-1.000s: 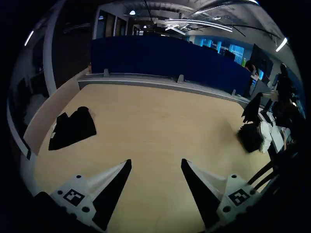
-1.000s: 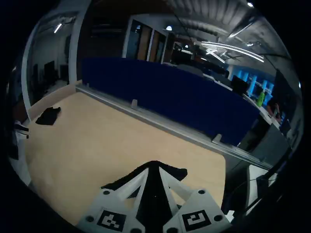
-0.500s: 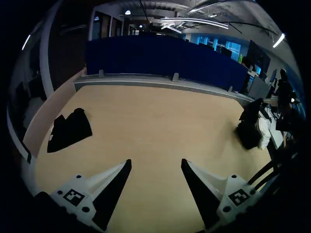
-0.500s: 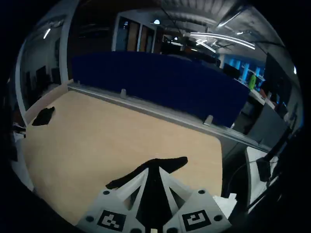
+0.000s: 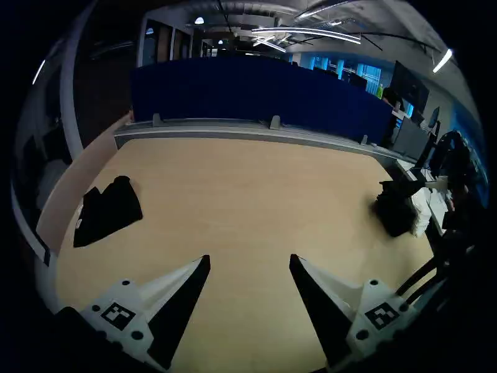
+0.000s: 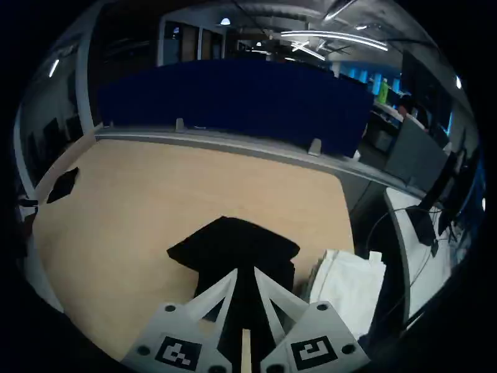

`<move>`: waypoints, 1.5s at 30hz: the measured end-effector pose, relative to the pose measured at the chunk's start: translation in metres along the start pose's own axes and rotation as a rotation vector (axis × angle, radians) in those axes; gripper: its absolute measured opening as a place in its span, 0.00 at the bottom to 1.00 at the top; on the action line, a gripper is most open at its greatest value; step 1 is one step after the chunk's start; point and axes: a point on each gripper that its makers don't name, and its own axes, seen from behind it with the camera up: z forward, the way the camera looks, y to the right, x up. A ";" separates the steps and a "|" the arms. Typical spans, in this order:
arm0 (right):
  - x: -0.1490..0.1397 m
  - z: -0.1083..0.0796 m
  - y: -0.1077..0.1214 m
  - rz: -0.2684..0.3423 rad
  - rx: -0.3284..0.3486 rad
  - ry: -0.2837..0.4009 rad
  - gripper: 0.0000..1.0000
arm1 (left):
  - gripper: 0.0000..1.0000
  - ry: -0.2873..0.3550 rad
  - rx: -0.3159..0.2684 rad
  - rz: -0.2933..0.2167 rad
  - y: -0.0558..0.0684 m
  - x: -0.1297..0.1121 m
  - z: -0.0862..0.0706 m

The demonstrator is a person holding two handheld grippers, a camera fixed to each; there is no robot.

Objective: Fold towel

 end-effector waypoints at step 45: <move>-0.123 0.022 0.041 0.157 -0.154 -0.168 0.13 | 0.95 -0.008 -0.001 0.039 0.013 0.007 0.002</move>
